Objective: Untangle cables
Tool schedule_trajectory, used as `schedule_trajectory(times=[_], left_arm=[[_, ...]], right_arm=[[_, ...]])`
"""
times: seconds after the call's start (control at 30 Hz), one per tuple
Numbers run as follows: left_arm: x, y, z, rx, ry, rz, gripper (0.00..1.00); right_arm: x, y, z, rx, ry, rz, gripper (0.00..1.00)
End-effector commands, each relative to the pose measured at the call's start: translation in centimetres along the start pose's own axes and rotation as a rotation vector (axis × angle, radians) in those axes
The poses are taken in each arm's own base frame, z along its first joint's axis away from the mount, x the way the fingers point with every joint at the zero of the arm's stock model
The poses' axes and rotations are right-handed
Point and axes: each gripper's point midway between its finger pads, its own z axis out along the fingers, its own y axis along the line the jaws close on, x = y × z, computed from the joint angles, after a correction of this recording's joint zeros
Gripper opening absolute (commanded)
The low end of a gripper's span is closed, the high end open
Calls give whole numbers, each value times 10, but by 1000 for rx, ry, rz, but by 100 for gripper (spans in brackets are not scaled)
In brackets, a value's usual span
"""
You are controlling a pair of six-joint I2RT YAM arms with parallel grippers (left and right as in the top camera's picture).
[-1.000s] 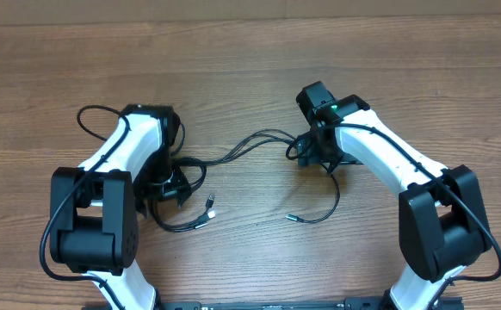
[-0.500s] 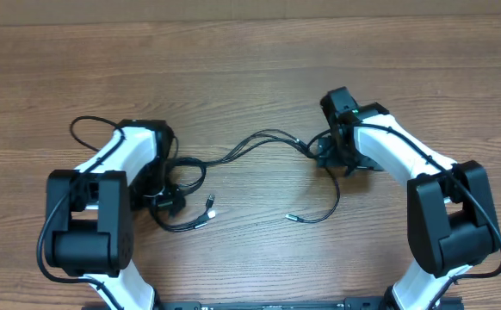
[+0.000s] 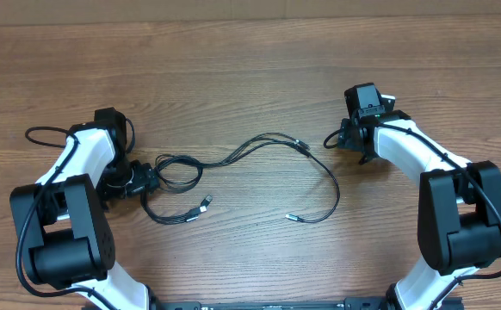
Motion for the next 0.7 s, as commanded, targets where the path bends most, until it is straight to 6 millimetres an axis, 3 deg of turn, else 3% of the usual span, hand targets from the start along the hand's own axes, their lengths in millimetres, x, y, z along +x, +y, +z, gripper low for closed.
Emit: schedule_trajectory(times=[0.0, 0.2, 0.3, 0.37, 0.4, 0.43, 0.47, 0.5, 0.67], left_arm=[[-10, -3, -8, 36, 16, 32, 100], [-18, -29, -66, 234, 49, 53, 100], [-7, -42, -80, 307, 97, 70, 100], [3, -45, -80, 320, 138, 78, 93], [9, -46, -78, 311, 157, 86, 86], [15, -47, -76, 305, 176, 92, 64], [21, -48, -73, 297, 195, 101, 25], [27, -50, -69, 290, 213, 111, 5], [61, -62, -55, 286, 303, 161, 4]], right_arm=[[1, 5, -2, -37, 8, -1, 100], [7, 3, -2, -26, 30, -11, 100], [11, 1, -2, -20, 46, -17, 100], [13, 0, -2, -17, 56, -21, 100], [14, 1, -3, -22, 59, -21, 100], [14, 1, -3, -22, 59, -21, 100], [14, 1, -3, -22, 58, -21, 100], [14, 1, -3, -23, 58, -20, 100], [13, 2, -2, -24, 54, -19, 100]])
